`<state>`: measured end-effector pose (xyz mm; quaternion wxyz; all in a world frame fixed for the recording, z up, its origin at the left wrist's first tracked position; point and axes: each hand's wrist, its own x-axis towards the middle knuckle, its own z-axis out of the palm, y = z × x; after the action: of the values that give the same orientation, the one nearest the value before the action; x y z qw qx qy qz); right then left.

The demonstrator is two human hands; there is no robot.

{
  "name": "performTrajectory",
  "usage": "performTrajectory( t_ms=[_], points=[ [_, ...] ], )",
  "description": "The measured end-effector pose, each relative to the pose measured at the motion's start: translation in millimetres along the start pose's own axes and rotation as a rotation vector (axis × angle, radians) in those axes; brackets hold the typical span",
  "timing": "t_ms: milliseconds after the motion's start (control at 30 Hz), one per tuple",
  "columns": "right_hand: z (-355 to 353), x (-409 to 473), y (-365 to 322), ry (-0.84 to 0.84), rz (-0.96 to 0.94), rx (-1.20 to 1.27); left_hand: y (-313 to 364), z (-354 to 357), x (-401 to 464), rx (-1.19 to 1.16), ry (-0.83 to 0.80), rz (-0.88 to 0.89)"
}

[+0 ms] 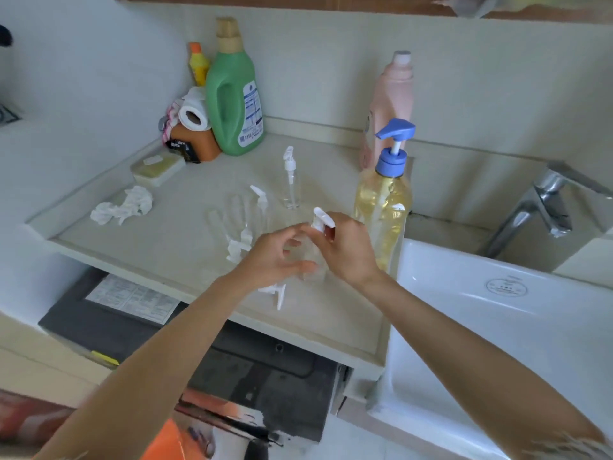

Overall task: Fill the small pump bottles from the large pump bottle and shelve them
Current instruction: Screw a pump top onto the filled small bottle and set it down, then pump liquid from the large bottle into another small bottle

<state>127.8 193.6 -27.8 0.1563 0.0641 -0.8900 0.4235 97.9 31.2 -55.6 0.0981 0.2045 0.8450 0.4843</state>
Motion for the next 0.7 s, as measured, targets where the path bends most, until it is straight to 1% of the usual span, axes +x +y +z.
performTrajectory(
  t_ms=[33,100,167,200,267,333,500,533,633,700],
  points=[
    [3,11,-3,0.049,0.007,-0.011,-4,-14,5,-0.014,0.041,-0.001],
    [11,38,-10,0.144,0.049,-0.034,-15,-45,15,-0.041,0.188,0.023],
    [20,70,-18,0.188,0.099,-0.111,-26,-73,26,0.031,0.3,0.068],
    [24,86,-19,0.183,0.127,-0.175,-32,-83,31,0.086,0.304,0.08],
    [35,112,-20,0.155,0.192,-0.317,-45,-102,43,0.181,0.247,0.088],
    [44,128,-17,0.134,0.26,-0.406,-57,-115,54,0.279,0.17,0.076],
    [61,132,-4,0.137,0.424,-0.361,-73,-118,89,0.531,0.043,0.056],
    [61,130,-4,0.138,0.453,-0.344,-72,-115,97,0.582,0.033,0.017],
    [55,116,-10,0.145,0.516,-0.28,-65,-103,118,0.695,0.012,-0.175],
    [50,101,-16,0.193,0.499,-0.274,-61,-96,131,0.744,-0.019,-0.256]
  ],
)
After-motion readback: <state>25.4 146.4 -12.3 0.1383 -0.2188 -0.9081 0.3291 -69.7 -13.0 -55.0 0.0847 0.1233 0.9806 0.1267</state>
